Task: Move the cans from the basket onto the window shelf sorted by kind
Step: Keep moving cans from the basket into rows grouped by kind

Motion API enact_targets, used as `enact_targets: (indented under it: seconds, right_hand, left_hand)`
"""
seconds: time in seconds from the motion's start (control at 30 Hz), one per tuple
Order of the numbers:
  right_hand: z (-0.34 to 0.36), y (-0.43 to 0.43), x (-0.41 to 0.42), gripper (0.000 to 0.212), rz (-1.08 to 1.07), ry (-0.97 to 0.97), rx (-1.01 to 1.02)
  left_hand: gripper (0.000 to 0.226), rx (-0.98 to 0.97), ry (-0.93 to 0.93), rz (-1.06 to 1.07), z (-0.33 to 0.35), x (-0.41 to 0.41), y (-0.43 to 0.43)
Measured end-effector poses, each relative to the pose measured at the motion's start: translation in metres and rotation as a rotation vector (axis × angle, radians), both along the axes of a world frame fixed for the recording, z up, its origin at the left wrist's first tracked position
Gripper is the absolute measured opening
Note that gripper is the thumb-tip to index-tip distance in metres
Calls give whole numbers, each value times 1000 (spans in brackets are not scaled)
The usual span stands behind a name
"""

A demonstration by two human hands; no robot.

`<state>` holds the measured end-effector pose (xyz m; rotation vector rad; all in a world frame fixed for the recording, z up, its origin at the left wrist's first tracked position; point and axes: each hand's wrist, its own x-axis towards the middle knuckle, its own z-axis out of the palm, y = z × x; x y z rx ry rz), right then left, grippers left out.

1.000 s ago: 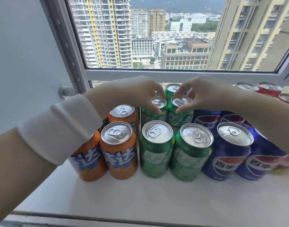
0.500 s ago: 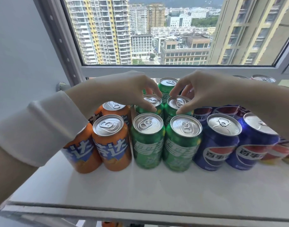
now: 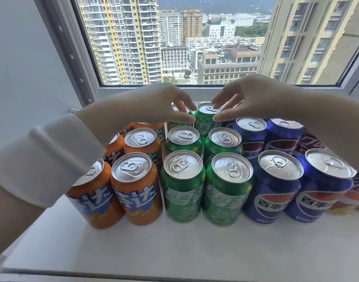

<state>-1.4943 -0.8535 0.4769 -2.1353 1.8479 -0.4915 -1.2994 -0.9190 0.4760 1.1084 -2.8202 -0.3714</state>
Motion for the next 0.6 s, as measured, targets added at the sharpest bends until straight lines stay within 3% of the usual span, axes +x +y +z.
enact_targets:
  seconds: [0.1, 0.23, 0.6]
  right_hand:
    - [-3, -25, 2, 52, -56, 121, -63]
    - [-13, -52, 9, 64, -69, 197, 18]
    - [-13, -52, 8, 61, -25, 155, -5]
  left_hand:
    - [44, -126, 17, 60, -1, -12, -25]
    - [62, -54, -176, 84, -6, -25, -43]
    - [49, 29, -66, 58, -9, -22, -42]
